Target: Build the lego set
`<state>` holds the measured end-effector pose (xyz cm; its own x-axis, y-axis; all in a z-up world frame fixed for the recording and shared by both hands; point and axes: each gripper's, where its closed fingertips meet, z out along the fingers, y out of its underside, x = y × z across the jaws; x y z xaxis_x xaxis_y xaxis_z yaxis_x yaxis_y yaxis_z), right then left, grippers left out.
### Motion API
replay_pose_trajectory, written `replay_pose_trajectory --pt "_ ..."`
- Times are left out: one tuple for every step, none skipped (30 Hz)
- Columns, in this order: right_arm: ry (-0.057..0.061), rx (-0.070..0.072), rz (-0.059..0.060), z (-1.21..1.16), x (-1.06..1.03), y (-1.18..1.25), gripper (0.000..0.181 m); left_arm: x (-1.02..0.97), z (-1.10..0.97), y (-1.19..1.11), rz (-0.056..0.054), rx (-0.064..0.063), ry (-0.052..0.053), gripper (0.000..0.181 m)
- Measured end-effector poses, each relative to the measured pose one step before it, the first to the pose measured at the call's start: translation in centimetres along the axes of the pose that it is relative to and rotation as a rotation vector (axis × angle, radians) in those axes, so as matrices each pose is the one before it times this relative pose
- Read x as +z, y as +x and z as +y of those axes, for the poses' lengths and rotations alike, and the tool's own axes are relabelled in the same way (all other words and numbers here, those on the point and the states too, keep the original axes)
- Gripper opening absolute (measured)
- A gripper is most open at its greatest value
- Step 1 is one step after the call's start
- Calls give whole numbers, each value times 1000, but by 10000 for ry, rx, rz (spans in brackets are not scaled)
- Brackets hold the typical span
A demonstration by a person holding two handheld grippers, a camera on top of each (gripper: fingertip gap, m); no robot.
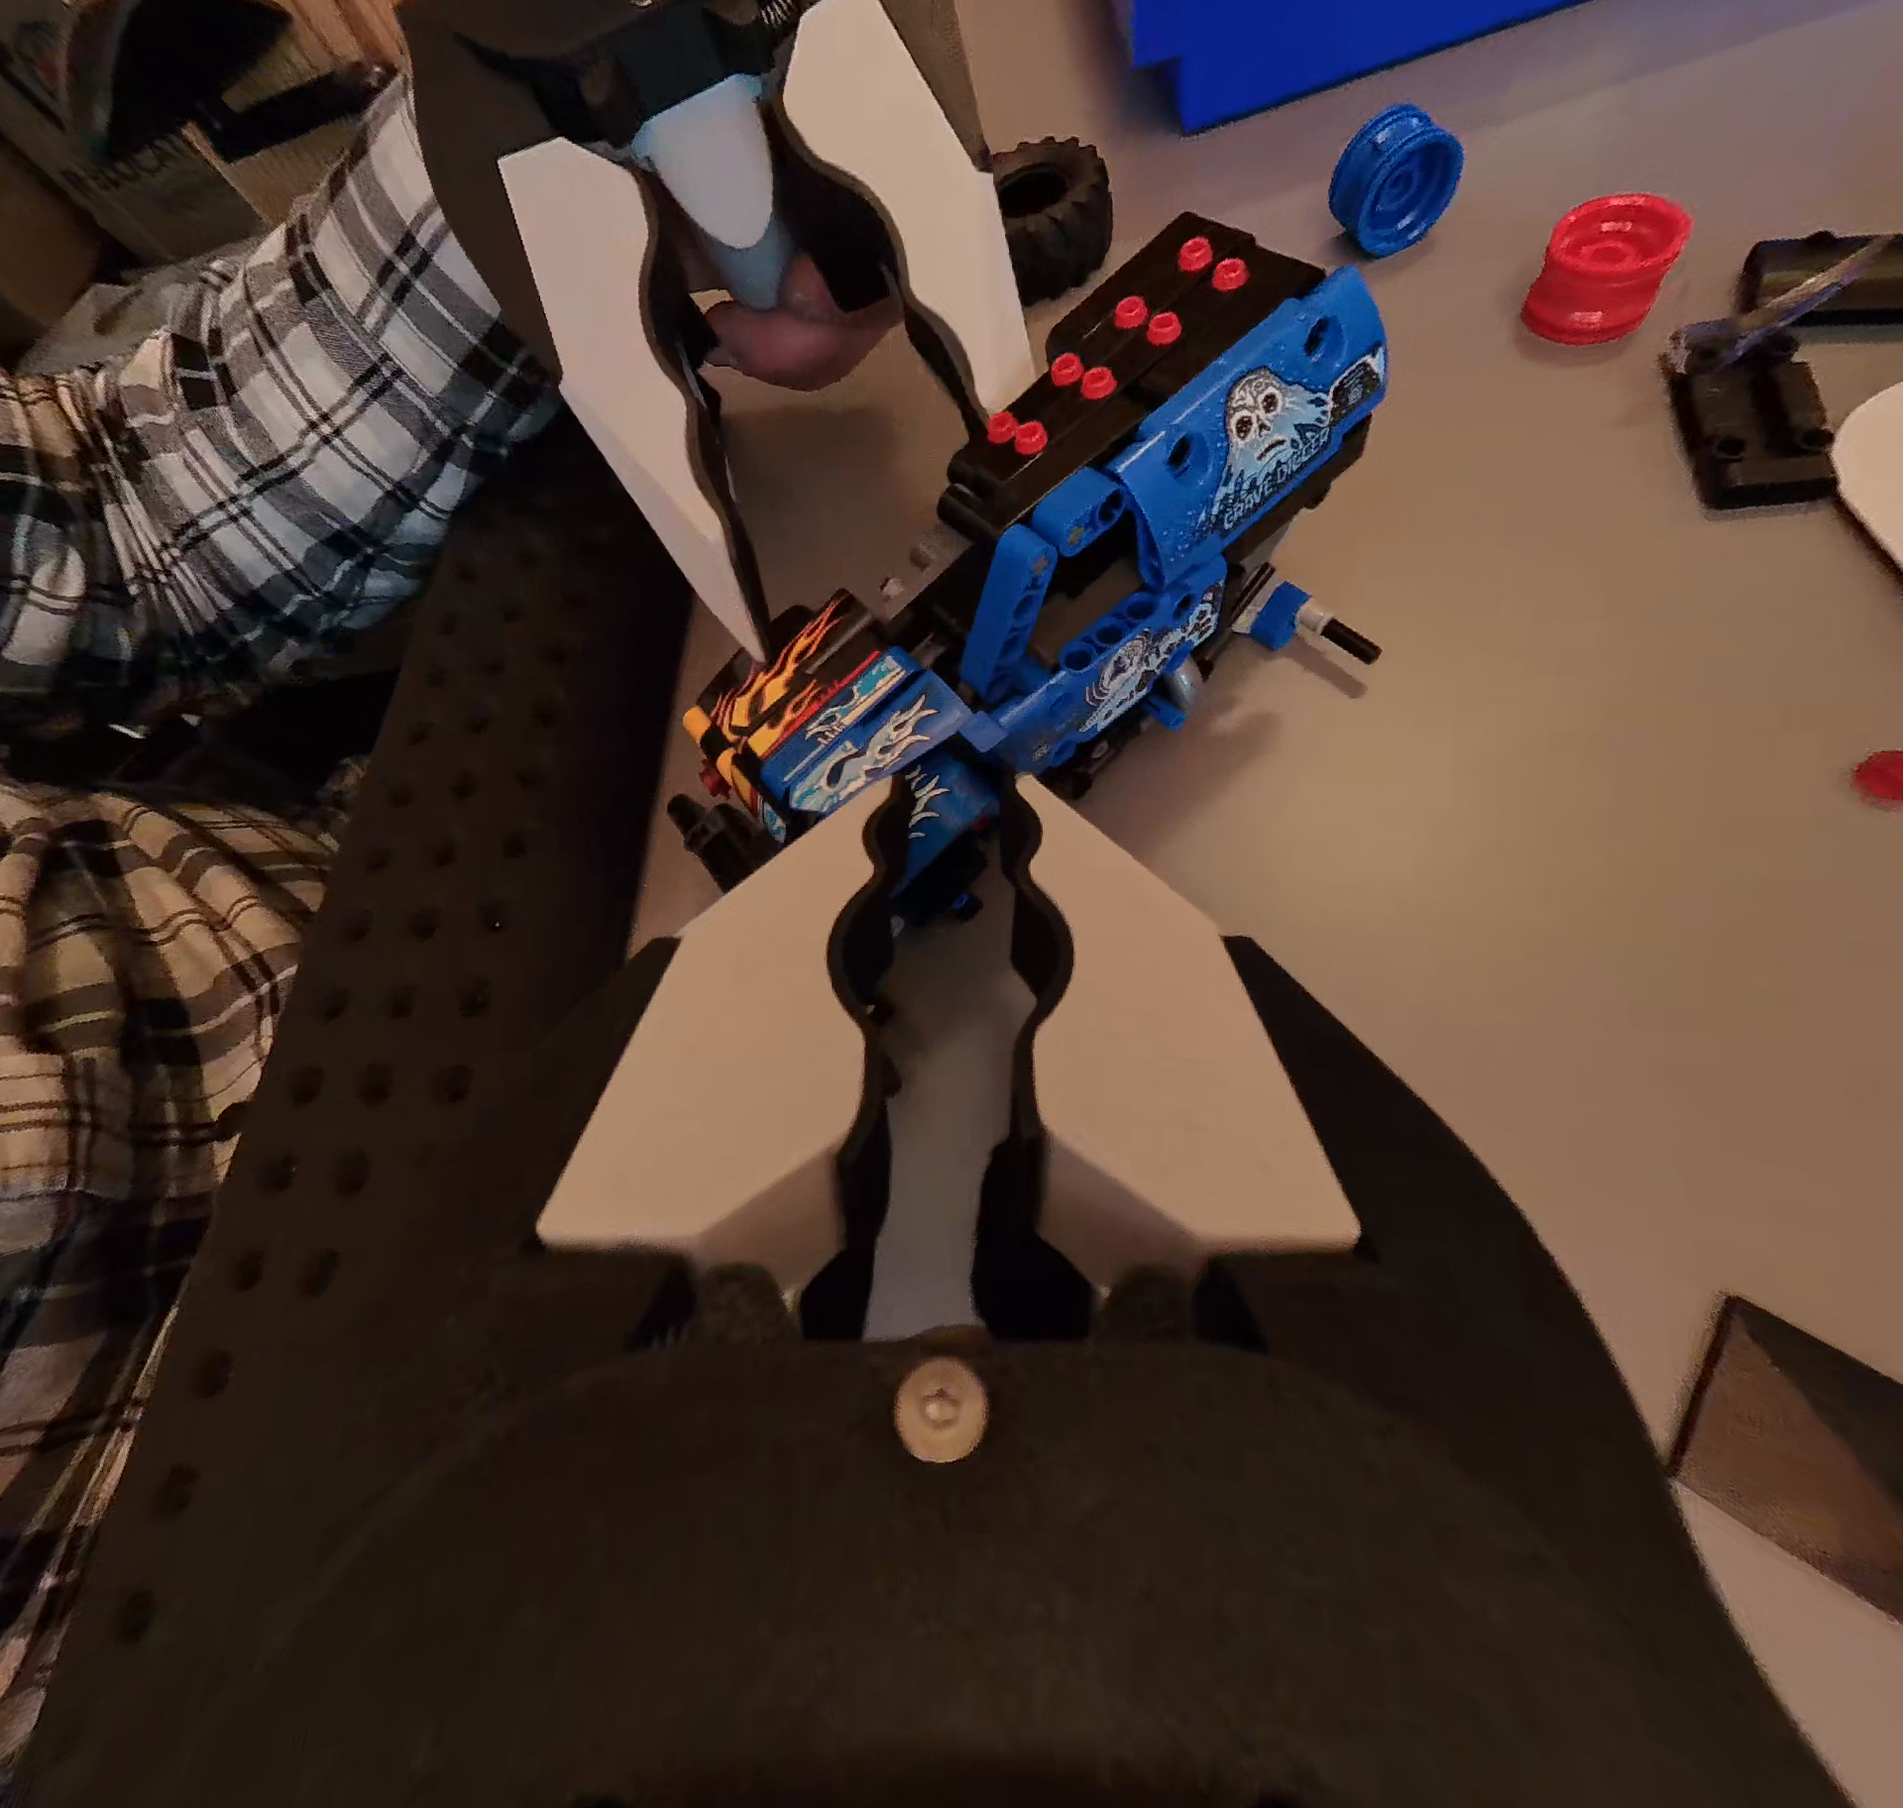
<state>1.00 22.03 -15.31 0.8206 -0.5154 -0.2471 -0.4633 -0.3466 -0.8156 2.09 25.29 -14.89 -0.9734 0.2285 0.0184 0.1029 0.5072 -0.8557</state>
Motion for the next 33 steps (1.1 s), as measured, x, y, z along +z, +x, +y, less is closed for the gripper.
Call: replay_pose_trajectory --pt "36 64 27 -65 106 -48 15 -143 96 14 152 -38 43 56" --pt "72 99 -24 -41 145 -96 15 -186 41 -48 184 -91 90 55" --pt "57 61 -47 -38 136 -125 16 -156 -52 -94 191 -167 124 54" --pt "28 22 -40 -36 95 -151 17 -77 -187 -319 55 -203 170 50" --pt "-13 -31 -100 -34 103 -319 20 -54 -46 -145 188 -97 78 47" --pt "-42 -48 -3 14 142 -262 22 -35 -82 -214 171 -165 80 44" --pt "-16 -110 51 13 167 -196 22 9 -69 -152 192 -159 36 44" --pt "7 -74 35 -29 191 -167 21 48 -122 -354 -1 -8 22 41" --pt "17 23 -44 -76 220 -250 21 148 -105 -306 7 -5 18 42" --pt "39 16 -42 -122 259 -274 22 214 -124 -200 101 -105 18 44" --pt "4 -59 -14 -57 287 -289 23 210 -196 -126 129 -74 40 43" --pt "4 -74 56 -42 274 -213 23 208 -134 -146 100 -22 -21 42" --pt "26 -71 51 -82 232 -205 24 208 -155 -73 141 -49 -26 41" --pt "13 -73 -9 -42 216 -274 28 204 -153 25 183 -84 -39 42" --pt "14 -109 43 -38 184 -135 30 100 -72 -58 82 -24 -90 43" --pt "-9 -143 125 0 87 53 29 -18 -6 -110 -52 53 -120 42" --pt "-37 -104 79 52 -21 112 28 -45 48 -75 -117 103 -111 42" --pt "-77 38 -74 128 -78 -4 29 -48 44 19 -115 75 -81 44" --pt "19 76 -58 29 -131 59 30 -57 58 51 -120 66 -52 48" --pt "31 14 4 -11 -178 117 30 -87 86 54 -133 38 -42 51" --pt "-20 -51 59 22 -201 167 31 -146 123 -30 -189 51 -61 51" --pt "-2 -88 117 -28 -208 225 31 -135 139 58 -139 63 -57 53" --pt "21 -115 166 -51 -176 275 31 -148 104 59 -104 19 -41 54" --pt "-68 -148 211 104 -64 315 31 -138 105 -37 -138 -7 -35 54" --pt "-122 -154 212 215 32 300 31 -85 90 -49 -136 10 -18 53" --pt "-44 -89 144 97 59 177 31 -30 44 -7 -78 7 13 53" --pt "46 -41 77 -62 43 60 32 20 -8 -25 -58 -15 38 52" --pt "86 -22 91 -157 36 66 33 32 -12 -90 -74 -20 40 50" --pt "120 -4 104 -219 -15 93 33 25 -15 21 -1 -11 50 50" --pt "134 38 105 -217 -14 129 33 43 -31 26 13 -23 64 50" --pt "176 72 78 -250 -24 140 33 38 -15 -102 -48 -19 69 47" --pt "107 63 28 -116 21 79 32 42 -15 -63 -29 -9 69 45" --pt "-4 8 53 61 53 122 33 43 -6 10 -1 -2 52 44"
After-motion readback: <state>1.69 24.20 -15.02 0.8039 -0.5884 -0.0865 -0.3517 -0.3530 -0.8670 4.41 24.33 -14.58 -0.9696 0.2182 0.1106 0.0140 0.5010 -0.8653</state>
